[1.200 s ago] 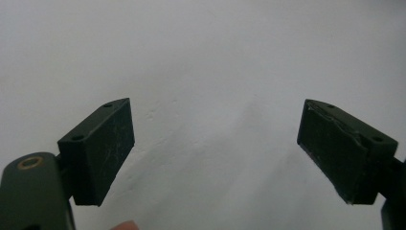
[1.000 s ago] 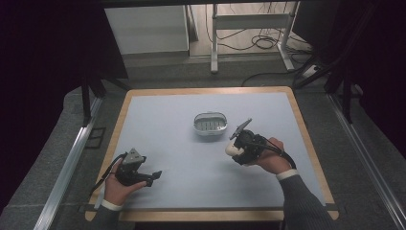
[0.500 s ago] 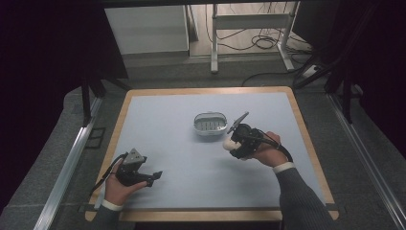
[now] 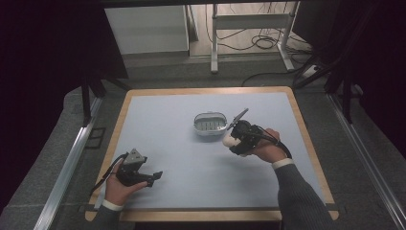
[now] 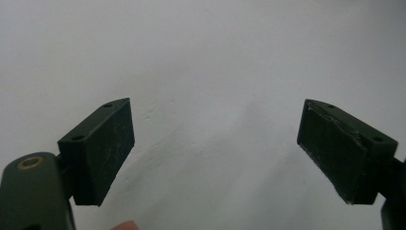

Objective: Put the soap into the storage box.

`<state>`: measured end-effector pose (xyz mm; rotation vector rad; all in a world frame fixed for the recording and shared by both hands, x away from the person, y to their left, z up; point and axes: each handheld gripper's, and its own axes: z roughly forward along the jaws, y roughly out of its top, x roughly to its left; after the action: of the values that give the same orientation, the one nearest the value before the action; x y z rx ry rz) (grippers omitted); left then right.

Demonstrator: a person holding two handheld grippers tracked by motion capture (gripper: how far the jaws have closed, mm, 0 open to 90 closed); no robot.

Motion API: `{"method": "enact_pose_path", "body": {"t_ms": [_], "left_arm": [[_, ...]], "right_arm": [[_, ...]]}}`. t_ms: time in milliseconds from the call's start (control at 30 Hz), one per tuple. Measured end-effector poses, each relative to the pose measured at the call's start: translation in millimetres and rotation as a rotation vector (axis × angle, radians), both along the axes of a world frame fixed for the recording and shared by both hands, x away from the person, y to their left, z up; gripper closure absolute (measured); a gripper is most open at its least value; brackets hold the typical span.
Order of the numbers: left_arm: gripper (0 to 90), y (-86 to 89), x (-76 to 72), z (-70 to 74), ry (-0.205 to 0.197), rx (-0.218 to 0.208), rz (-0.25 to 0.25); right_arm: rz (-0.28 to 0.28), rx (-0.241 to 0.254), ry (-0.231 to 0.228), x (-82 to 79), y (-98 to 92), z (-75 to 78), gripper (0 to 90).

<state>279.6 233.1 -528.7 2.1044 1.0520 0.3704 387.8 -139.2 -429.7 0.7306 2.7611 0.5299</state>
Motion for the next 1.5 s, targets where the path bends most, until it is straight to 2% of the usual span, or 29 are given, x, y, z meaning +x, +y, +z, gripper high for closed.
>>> {"method": "enact_pose_path", "body": {"t_ms": [900,1500], "left_arm": [[13.0,-3.7,0.7,-2.6,0.009,-0.002,-0.011],[13.1,-4.8,0.9,-3.5,0.011,-0.004,-0.015]], "right_arm": [[0.006,0.036,-0.015,22.0,6.0,8.0,49.6],[0.019,0.043,-0.027,38.2,9.7,11.8,49.5]]}}
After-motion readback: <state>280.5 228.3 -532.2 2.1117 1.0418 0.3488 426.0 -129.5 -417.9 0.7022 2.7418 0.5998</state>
